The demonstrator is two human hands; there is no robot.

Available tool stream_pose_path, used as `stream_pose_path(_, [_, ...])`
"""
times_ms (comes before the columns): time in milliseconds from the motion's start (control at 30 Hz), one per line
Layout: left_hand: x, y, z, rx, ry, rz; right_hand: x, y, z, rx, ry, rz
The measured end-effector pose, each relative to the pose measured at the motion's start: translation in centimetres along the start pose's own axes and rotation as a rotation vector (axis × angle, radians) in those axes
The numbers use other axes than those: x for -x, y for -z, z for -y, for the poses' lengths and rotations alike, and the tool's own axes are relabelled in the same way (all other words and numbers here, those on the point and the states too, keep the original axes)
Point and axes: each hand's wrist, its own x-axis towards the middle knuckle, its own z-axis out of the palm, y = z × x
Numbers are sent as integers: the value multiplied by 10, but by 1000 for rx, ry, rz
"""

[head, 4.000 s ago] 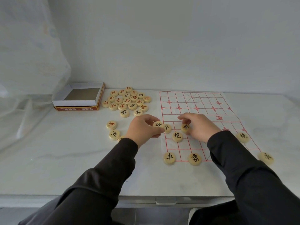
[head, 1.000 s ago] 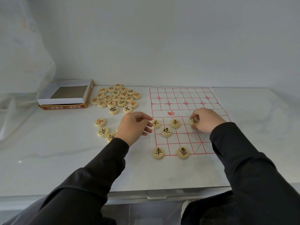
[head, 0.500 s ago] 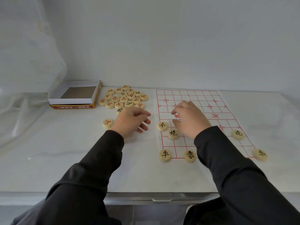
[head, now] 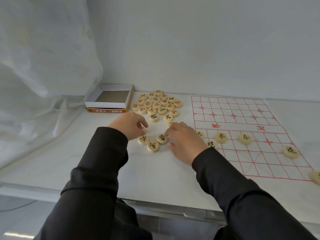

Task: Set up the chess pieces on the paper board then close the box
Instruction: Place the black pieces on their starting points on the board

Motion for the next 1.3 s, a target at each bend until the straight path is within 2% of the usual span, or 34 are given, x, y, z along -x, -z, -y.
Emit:
stream_pose_path(100, [1, 2, 6, -98, 36, 119, -2, -7, 10, -35, 22, -2])
stream_pose_path(233, [0, -1, 9, -99, 57, 212, -1, -10, 17, -91, 45, 18])
stream_pose_path(367, [-6, -8, 10, -93, 39, 172, 2, -15, 21, -38, 68, 54])
stream_pose_path(533, [-10, -13, 9, -23, 41, 145, 1, -17, 24, 24, 42, 13])
stream_pose_path(700, [-12, -15, 9, 7, 1, 188, 0, -19, 26, 33, 48, 2])
stream_pose_path(1000, [-14, -16, 5, 104, 36, 187, 1, -13, 17, -61, -10, -8])
stream_pose_path(1167, [-17, -15, 7, 247, 110, 169, 1, -11, 9, -84, -23, 8])
stream_pose_path(1300, [-18, -12, 4, 463, 190, 118, -1, -6, 5, -319, -107, -55])
